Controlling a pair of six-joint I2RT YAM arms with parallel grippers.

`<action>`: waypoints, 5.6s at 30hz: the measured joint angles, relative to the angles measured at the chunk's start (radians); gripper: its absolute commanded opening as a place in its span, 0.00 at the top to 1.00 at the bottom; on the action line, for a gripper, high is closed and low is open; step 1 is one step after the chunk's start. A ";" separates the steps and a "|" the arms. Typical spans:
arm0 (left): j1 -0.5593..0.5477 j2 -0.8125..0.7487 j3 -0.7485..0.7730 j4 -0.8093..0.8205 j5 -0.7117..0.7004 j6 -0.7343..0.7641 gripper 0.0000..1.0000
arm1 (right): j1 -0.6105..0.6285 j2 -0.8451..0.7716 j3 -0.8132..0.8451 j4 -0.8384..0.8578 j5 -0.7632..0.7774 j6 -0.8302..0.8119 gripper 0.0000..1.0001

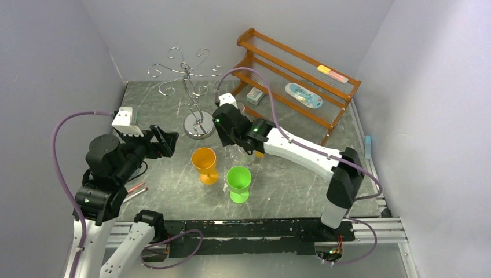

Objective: Place the wine glass upside down on the wine glass rack

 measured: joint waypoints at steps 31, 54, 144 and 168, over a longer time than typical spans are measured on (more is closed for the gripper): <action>0.000 0.019 0.001 -0.051 0.037 -0.314 0.03 | 0.001 -0.307 -0.273 0.346 -0.191 -0.080 1.00; 0.000 -0.050 0.024 -0.011 0.118 -1.081 0.27 | 0.071 -0.457 -0.450 1.002 -0.521 -0.101 1.00; 0.006 0.468 0.105 0.251 0.098 0.356 0.95 | 0.181 -0.631 -0.516 0.808 -0.241 0.080 0.18; 0.036 0.600 0.066 0.443 0.030 0.315 0.95 | 0.153 -0.321 -0.244 0.702 -0.045 0.312 0.24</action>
